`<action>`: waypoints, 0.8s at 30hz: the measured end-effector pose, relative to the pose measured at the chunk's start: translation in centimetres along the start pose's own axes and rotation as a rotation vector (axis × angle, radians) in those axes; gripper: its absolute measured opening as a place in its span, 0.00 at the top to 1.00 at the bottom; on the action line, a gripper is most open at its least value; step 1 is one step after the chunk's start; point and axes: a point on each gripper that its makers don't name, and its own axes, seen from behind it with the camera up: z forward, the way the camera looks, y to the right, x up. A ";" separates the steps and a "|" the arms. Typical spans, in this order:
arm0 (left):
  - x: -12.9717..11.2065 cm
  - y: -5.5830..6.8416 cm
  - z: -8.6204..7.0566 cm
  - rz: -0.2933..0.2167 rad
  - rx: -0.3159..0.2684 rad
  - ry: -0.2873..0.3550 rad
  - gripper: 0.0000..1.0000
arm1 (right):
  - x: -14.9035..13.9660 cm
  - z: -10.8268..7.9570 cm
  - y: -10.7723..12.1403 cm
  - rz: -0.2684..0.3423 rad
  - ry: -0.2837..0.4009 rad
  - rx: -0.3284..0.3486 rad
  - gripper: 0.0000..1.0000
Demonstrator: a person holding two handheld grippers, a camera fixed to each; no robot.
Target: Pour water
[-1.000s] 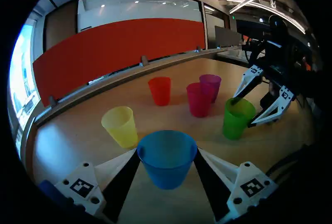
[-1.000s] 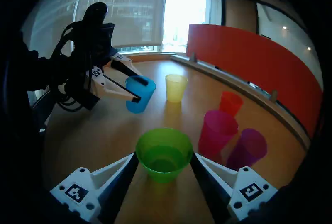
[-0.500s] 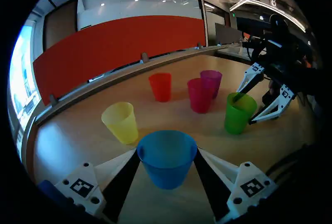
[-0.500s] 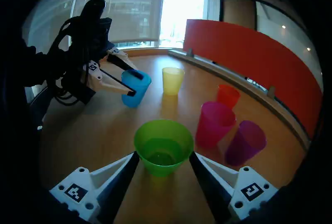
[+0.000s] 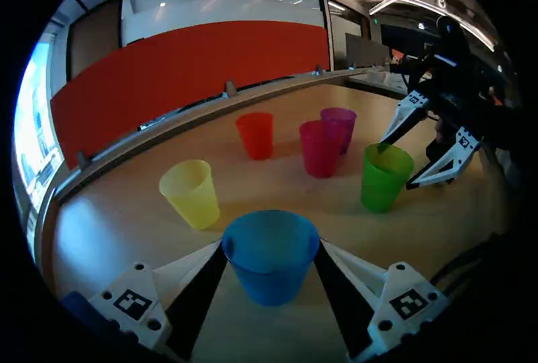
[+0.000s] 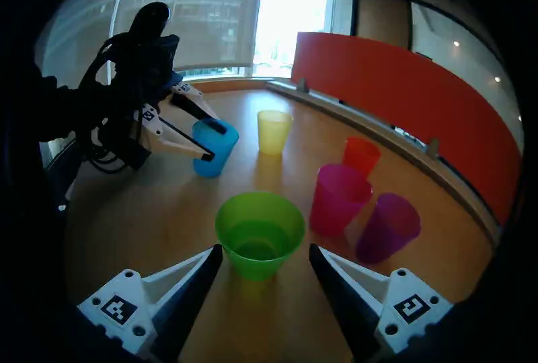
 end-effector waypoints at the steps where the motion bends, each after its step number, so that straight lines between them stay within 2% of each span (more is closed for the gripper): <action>1: 0.0 0.0 0.0 0.001 0.000 -0.001 0.13 | 0.0 -0.1 0.0 -0.001 -0.002 -0.001 0.00; 15: -1.4 -0.1 -1.0 0.037 0.008 -0.042 0.13 | 0.0 -1.3 0.1 -0.029 -0.019 -0.016 0.00; 24: -2.0 0.1 -1.2 0.008 -0.010 -0.057 0.12 | -0.2 -2.1 0.1 -0.034 -0.020 -0.030 0.00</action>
